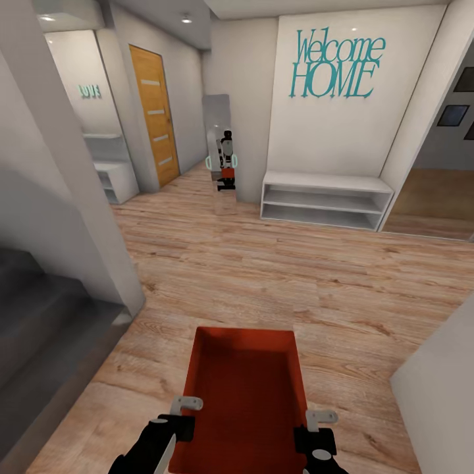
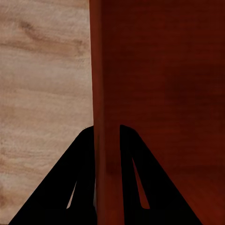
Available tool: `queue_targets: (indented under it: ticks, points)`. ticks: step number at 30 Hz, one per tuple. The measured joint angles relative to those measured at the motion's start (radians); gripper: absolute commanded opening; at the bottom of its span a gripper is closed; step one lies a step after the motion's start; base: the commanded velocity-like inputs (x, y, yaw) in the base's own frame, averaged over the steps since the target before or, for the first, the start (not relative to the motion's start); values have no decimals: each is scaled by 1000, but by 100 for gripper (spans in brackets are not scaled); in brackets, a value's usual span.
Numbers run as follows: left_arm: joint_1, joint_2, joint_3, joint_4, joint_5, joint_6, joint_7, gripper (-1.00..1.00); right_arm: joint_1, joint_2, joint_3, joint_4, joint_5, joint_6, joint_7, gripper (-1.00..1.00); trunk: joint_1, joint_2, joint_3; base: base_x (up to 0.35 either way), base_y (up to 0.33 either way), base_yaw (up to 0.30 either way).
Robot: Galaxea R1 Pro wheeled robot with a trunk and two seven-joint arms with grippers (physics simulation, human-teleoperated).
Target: Move the two storage containers from the living room to the garage. In the garage, place one container on the floor and stack the other container on top of it (either order is fine).
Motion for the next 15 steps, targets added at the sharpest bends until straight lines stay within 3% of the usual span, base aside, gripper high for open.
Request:
queue_targets:
  ticks: [12,15]
  points:
    - [0,0,-1,-5,0,0,0,-100,0,-2,1,-7,-2,0,-1,-100,0,0,0,1,0,0]
    - [0,0,0,0,1,-1,0,-100,0,-2,3,-3,-5,1,0,-100,0,0,0,144,0,0]
